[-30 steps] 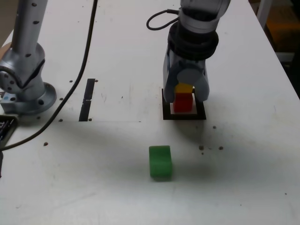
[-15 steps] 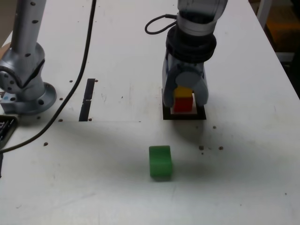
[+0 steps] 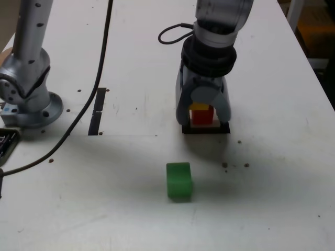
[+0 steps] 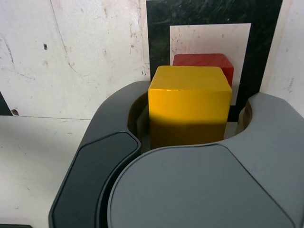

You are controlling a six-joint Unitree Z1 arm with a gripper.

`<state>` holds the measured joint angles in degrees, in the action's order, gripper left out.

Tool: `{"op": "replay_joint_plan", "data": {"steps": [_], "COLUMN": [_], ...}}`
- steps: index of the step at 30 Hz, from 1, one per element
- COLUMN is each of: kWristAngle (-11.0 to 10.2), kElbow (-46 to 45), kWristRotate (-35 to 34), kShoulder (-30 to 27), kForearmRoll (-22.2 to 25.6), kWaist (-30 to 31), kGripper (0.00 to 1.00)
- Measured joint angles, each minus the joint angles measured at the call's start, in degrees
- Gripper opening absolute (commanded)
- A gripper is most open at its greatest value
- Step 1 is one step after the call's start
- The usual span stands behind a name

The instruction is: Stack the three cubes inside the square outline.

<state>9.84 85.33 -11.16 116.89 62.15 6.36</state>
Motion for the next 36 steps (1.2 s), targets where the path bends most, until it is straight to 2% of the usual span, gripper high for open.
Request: {"op": "replay_joint_plan", "data": {"steps": [9, 21, 27, 36], "kWristAngle": [-1.3, -3.7, -3.7, -2.5], "kElbow": [-0.3, 0.0, 0.7, 2.3], "kWristRotate": [-0.7, -4.3, -7.3, -11.9], "kShoulder": [-2.9, -12.1, -15.4, -14.6], "kForearmRoll": [1.4, 6.8, 8.8, 8.6], "kWaist": [0.3, 4.7, 10.8, 17.5], "kGripper": [0.73, 0.73, 0.74, 0.74]}}
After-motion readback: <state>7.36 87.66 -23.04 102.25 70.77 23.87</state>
